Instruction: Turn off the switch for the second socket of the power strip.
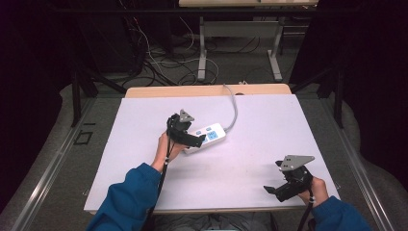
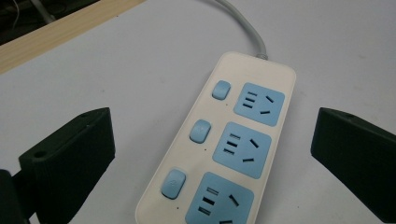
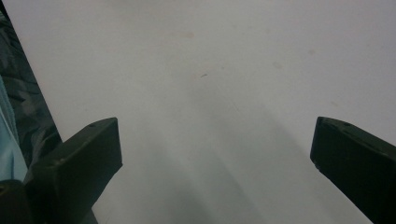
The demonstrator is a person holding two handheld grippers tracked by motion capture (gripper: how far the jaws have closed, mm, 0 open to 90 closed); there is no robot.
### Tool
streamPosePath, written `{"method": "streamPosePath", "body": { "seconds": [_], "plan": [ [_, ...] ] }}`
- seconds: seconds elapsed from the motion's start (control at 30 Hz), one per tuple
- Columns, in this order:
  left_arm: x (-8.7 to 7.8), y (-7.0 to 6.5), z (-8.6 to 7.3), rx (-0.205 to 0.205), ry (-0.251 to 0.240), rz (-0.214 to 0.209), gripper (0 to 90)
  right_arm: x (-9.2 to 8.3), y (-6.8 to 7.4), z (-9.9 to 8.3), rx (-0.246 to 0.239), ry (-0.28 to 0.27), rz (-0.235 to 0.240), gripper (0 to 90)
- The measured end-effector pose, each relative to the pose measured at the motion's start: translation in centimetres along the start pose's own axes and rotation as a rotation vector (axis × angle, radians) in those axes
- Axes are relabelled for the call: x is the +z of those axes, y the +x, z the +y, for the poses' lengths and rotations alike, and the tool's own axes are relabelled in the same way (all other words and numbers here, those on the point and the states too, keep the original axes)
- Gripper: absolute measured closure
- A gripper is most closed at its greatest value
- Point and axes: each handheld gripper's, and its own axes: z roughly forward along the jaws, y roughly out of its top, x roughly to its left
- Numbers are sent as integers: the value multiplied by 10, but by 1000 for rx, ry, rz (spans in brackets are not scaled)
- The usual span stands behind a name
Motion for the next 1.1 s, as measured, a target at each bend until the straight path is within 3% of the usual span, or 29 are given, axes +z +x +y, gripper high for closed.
{"method": "streamPosePath", "body": {
  "seconds": [0.23,0.4,1.1],
  "plan": [
    [-13,-4,-5,31,-4,23,0,0,0,0,0,1,-4,14],
    [-26,-4,-10,12,-22,32,0,0,0,0,-4,4,-2,14],
    [-86,-16,-43,28,-43,62,0,-1,0,0,-9,9,6,15]
  ]
}}
